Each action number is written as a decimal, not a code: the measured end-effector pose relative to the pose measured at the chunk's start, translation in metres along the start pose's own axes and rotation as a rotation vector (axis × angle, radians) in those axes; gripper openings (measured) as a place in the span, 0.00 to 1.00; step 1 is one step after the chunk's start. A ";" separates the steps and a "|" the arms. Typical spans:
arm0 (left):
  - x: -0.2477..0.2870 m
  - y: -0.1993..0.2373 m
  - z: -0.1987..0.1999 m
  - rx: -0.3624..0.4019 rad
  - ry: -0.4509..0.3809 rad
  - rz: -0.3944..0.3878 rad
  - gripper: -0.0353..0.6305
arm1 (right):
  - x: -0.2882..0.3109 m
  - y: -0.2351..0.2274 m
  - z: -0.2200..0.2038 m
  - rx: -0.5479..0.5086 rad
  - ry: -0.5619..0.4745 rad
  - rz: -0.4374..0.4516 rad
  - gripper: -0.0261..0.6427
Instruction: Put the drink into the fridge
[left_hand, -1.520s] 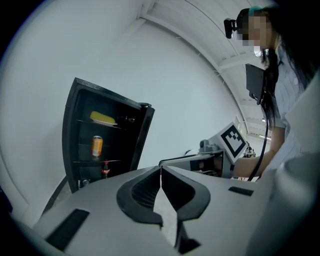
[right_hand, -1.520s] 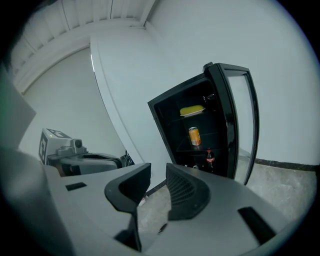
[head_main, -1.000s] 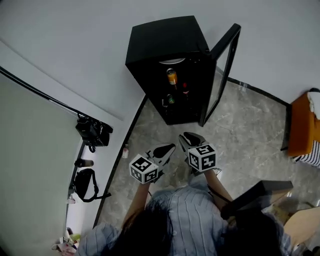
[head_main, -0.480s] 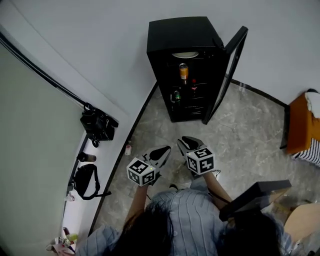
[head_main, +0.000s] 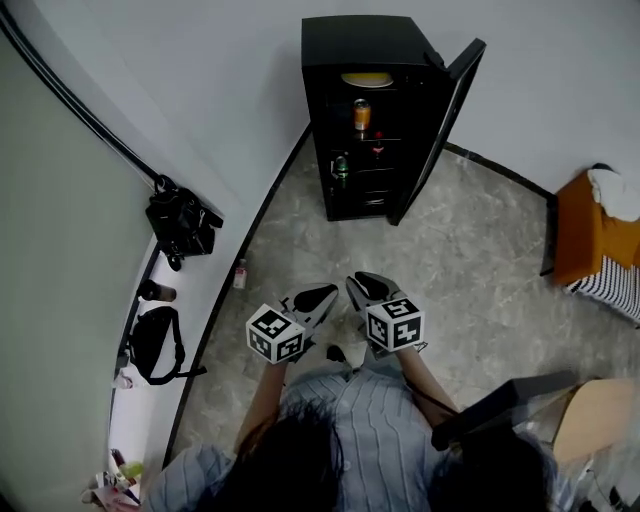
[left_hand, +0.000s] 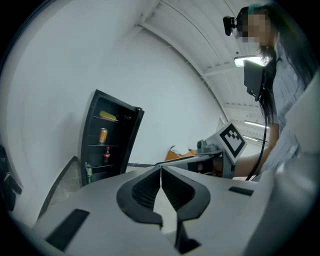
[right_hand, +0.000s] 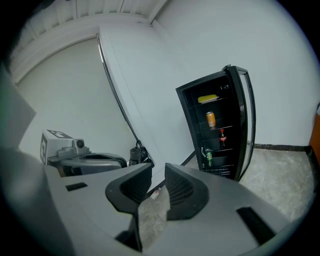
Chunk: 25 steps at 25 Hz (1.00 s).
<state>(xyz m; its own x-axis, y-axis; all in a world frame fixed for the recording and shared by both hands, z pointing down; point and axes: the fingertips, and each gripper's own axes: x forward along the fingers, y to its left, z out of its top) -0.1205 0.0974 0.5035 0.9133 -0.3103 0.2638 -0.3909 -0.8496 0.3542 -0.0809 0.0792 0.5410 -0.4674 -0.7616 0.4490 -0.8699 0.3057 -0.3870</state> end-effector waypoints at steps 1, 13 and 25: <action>-0.004 -0.004 -0.004 0.000 0.000 -0.007 0.07 | -0.003 0.006 -0.005 -0.002 -0.003 -0.002 0.17; -0.036 -0.035 -0.038 -0.008 -0.009 -0.036 0.07 | -0.055 0.017 -0.033 -0.012 -0.123 -0.144 0.14; -0.034 -0.051 -0.034 0.035 -0.005 -0.065 0.07 | -0.070 0.022 -0.018 -0.067 -0.204 -0.151 0.13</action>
<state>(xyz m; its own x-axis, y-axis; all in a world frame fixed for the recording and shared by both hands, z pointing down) -0.1358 0.1655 0.5072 0.9372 -0.2563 0.2365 -0.3268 -0.8825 0.3384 -0.0696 0.1495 0.5151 -0.2959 -0.8988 0.3233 -0.9391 0.2118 -0.2707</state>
